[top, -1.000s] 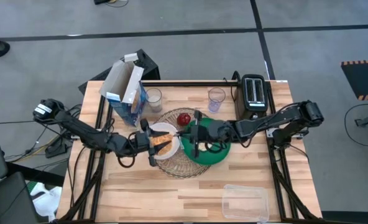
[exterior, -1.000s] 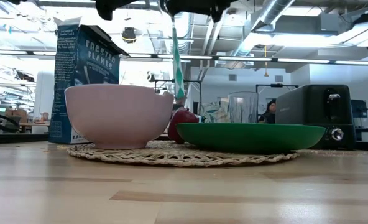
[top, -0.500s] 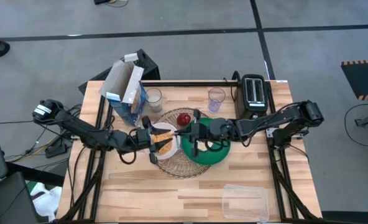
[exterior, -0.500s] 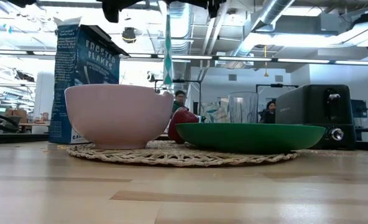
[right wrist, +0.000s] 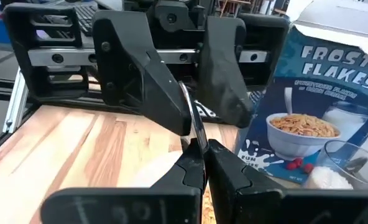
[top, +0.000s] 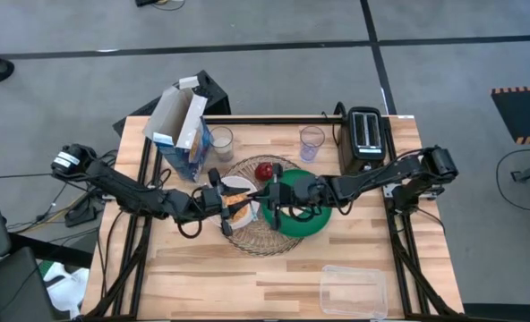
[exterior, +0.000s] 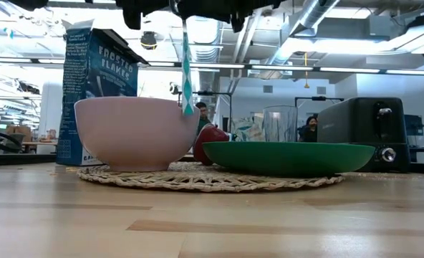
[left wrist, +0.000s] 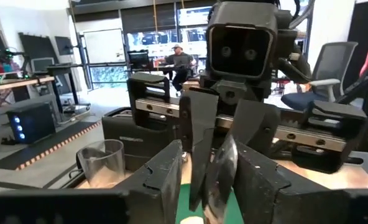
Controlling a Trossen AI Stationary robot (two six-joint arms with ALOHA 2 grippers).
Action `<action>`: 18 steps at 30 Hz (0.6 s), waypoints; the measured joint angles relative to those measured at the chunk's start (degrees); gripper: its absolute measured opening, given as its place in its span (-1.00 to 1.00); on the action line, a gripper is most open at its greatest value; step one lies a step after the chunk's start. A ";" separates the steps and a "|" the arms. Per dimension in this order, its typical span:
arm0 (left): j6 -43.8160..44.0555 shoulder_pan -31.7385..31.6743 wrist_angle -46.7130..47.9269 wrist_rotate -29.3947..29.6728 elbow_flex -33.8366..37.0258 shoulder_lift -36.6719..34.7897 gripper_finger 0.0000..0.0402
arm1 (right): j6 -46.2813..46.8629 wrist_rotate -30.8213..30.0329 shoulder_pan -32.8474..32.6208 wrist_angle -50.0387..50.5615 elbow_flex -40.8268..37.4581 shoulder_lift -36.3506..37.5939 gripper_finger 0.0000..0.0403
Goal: Arrange a breakfast setting
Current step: Put the white patterned spoon beside the white bowl on the table
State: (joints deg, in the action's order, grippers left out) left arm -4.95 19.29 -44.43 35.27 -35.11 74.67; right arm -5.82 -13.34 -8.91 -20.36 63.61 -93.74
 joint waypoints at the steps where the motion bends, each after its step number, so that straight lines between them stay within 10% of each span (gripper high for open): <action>1: -0.07 0.02 0.12 0.02 0.00 0.00 -0.45 | -0.02 0.00 0.00 0.19 -0.02 0.06 -0.84; 18: -1.90 0.00 0.00 0.92 -0.15 0.00 -0.97 | 0.01 -0.17 0.02 -1.25 -0.02 0.27 -0.75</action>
State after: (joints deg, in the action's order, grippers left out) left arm -6.85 19.29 -44.43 36.20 -35.27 74.67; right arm -5.80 -13.52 -8.88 -21.61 63.59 -93.47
